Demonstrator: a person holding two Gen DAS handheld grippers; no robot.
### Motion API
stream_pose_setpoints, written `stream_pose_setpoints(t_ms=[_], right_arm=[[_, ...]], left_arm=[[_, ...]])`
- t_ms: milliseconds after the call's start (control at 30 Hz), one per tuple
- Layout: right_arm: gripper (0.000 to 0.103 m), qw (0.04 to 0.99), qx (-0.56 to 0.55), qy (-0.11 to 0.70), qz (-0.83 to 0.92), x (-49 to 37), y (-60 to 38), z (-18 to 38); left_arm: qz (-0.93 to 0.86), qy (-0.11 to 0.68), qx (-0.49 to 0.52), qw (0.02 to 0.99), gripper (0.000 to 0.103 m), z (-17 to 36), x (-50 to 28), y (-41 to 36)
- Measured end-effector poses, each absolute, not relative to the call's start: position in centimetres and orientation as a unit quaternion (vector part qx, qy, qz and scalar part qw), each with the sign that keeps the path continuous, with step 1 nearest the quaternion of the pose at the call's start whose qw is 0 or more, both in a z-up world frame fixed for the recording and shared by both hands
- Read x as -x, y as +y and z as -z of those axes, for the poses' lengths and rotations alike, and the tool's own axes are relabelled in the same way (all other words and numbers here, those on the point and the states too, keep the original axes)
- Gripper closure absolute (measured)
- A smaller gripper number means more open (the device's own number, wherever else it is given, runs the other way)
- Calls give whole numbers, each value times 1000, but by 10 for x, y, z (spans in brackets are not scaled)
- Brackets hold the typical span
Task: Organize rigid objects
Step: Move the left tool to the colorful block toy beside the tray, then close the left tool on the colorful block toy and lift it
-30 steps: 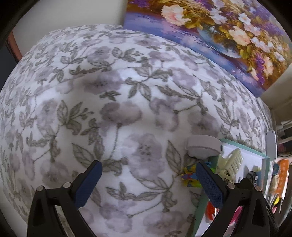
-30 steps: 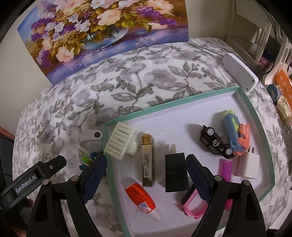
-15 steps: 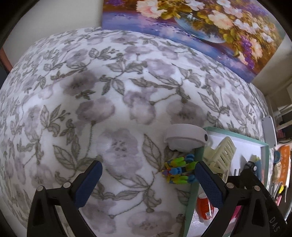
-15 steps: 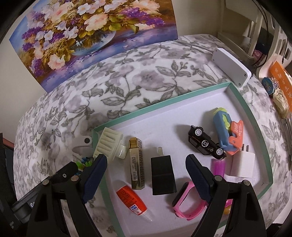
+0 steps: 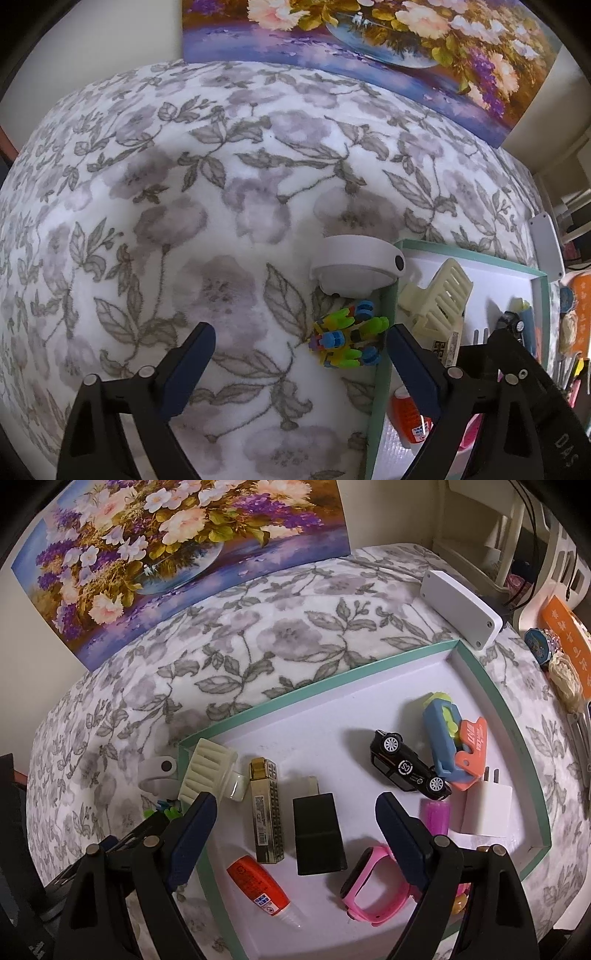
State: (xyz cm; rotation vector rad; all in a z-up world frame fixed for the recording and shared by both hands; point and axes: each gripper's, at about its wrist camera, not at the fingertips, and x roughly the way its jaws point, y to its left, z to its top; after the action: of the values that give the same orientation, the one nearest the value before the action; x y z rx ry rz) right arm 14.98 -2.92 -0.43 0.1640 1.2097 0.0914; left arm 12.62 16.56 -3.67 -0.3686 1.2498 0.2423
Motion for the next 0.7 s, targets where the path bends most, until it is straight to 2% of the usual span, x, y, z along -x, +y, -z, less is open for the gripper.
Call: stream_pose_setpoints(t_ms=[200, 400, 700], right_arm=[[15, 816, -75, 572, -42, -150, -30, 6], [15, 814, -76, 574, -38, -151, -33, 8], [15, 813, -74, 576, -36, -151, -34, 9]], left_arm=[[-108, 583, 168, 788, 18, 42, -128, 163], [-100, 579, 161, 793, 27, 43, -132, 154], [-104, 571, 167, 797, 29, 46, -133, 157]])
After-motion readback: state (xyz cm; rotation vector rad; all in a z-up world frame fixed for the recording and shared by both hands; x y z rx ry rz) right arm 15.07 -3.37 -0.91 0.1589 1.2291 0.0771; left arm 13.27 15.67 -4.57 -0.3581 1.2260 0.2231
